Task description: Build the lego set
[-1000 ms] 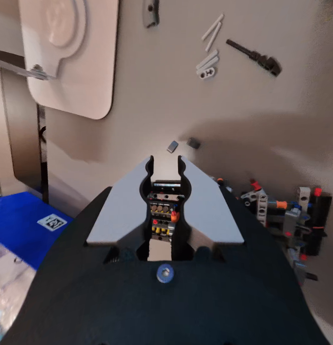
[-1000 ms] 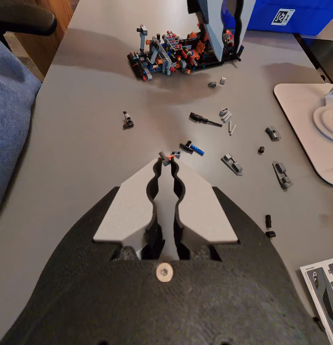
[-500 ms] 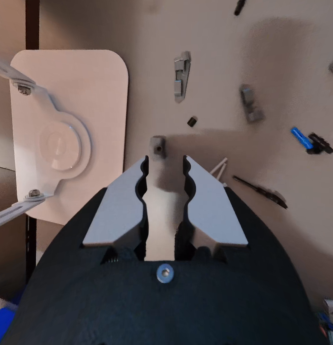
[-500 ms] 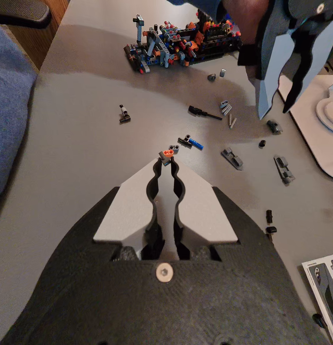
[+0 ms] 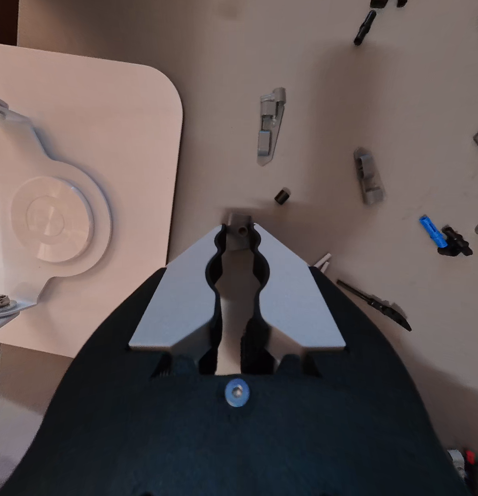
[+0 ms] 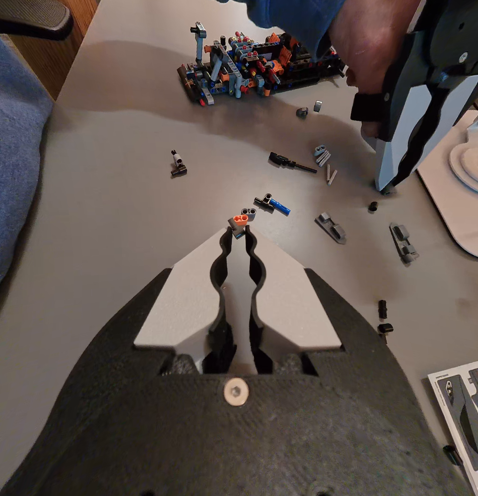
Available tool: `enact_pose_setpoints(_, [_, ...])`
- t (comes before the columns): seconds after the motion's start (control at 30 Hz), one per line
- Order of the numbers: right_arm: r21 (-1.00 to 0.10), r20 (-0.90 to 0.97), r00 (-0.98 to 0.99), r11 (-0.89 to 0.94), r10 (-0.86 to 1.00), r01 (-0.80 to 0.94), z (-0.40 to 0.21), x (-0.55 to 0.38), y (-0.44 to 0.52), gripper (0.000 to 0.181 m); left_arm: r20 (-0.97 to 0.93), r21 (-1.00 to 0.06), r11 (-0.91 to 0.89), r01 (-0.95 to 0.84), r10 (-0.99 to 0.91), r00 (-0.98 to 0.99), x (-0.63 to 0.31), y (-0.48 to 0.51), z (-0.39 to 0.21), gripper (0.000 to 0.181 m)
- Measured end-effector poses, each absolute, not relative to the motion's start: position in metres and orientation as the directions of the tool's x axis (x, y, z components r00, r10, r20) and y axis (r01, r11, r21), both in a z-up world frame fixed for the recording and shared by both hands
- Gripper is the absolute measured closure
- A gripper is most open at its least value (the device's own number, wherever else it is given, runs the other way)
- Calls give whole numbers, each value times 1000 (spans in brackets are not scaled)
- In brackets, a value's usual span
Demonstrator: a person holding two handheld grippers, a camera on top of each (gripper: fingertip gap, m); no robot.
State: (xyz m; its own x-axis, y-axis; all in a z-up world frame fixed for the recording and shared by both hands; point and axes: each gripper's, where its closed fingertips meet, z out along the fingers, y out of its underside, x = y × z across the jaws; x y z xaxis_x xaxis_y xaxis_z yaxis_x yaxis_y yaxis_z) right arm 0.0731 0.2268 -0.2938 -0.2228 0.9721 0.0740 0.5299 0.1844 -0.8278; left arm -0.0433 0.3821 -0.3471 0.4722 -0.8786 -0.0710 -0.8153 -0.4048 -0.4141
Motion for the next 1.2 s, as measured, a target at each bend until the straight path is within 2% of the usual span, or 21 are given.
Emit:
enact_pose_setpoints(0.3, [-833,80,-219,186,972,521,-290,75,228,175,-70,-453,-423,-785,-861,504,-54,344,-309,167])
enact_pose_setpoints(0.53, [-832,66,-230,180,971,524,-293,73,225,175,-84,-318,-426,-847,-877,473,-80,247,-325,167])
enact_pose_setpoints(0.63, [-831,65,-228,179,972,526,-294,73,226,175,-80,-319,-429,-845,-876,475,-80,229,-334,167])
enact_pose_setpoints(0.83, [-835,69,-227,181,971,520,-293,73,226,175,-56,-331,-440,-835,-874,483,-77,226,-347,166])
enact_pose_setpoints(0.93, [-836,71,-226,181,972,518,-291,74,226,175,-69,-340,-433,-835,-874,481,-77,230,-341,155])
enact_pose_setpoints(1.1, [-838,71,-230,183,971,514,-290,74,225,174,-116,-421,-454,-785,-832,543,-70,264,-322,149])
enact_pose_setpoints(1.2, [-837,71,-227,182,971,516,-291,74,226,174,-151,-402,-488,-774,-799,582,-77,283,-332,146])
